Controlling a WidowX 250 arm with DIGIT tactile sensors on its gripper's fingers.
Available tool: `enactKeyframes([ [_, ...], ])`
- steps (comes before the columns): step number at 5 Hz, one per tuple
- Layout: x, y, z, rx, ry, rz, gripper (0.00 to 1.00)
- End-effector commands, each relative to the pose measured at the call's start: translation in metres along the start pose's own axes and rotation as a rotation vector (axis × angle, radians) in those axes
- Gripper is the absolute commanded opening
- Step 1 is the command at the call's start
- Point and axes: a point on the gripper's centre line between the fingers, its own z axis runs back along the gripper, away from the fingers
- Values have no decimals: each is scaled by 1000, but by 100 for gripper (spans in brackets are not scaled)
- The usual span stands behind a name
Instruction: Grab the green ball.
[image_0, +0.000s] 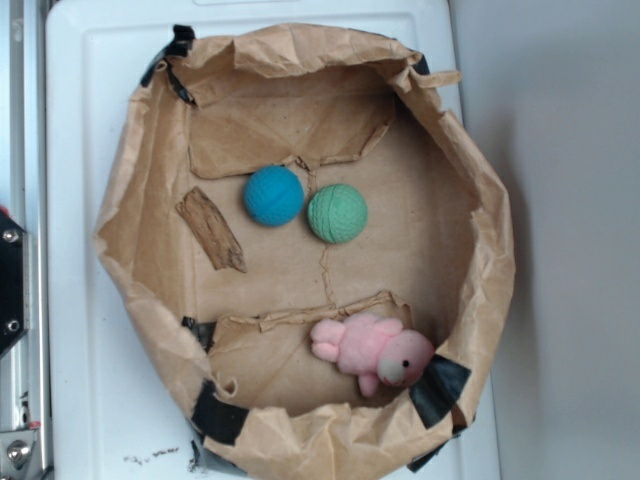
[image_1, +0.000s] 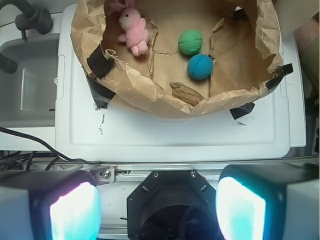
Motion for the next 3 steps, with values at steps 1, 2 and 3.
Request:
enactKeyframes([
  [1, 0, 0, 0, 0, 0, 0, 100],
  [2, 17, 14, -15, 4, -3, -3, 100],
  [3, 29, 22, -23, 48, 6, 98, 100],
])
